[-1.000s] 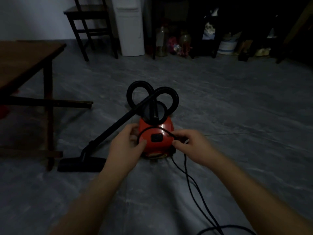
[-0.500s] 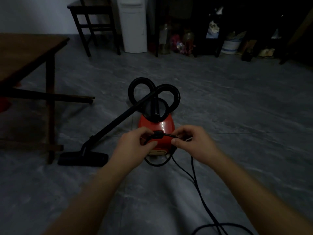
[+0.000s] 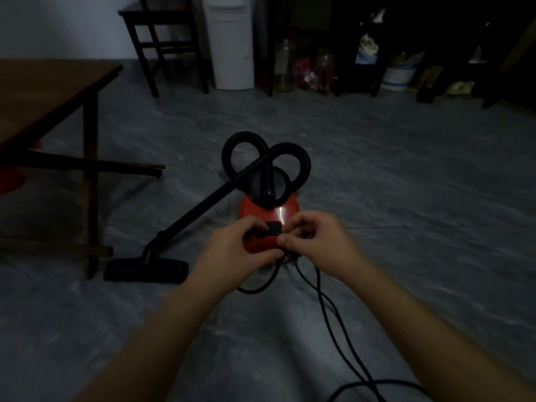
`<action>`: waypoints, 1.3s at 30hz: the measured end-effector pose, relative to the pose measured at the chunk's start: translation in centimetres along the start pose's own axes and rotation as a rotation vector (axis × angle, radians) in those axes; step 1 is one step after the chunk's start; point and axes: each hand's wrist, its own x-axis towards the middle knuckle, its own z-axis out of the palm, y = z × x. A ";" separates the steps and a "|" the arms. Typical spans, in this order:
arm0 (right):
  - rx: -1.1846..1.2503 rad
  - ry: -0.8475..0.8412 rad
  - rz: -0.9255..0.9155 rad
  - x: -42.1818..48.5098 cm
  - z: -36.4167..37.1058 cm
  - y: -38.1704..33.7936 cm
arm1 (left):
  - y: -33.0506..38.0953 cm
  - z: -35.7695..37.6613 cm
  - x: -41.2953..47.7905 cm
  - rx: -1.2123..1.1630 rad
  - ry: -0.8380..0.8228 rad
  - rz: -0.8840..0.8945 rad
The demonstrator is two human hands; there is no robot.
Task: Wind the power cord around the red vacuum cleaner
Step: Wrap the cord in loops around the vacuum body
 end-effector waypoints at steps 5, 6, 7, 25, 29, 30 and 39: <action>0.027 0.005 -0.018 0.1 -0.2 -0.2 | 0.3 0.6 0.2 -0.193 0.075 -0.056; 0.039 0.001 -0.024 0.0 -0.2 -0.3 | 0.3 0.7 0.2 -0.209 0.083 -0.059; 0.044 0.003 -0.029 0.0 -0.2 -0.4 | 0.4 0.7 0.2 -0.226 0.091 -0.063; 0.021 0.021 -0.004 0.5 0.0 0.6 | 0.0 0.9 0.4 -0.280 0.195 -0.114; -0.072 -0.014 -0.058 0.5 -0.6 0.7 | -0.4 -0.1 0.7 -0.031 0.111 -0.009; -0.094 -0.029 -0.059 0.4 -0.7 0.8 | -0.4 -0.3 0.7 0.039 0.080 0.041; -0.130 -0.064 -0.050 0.5 0.1 1.0 | -0.3 0.3 0.4 0.184 -0.046 0.201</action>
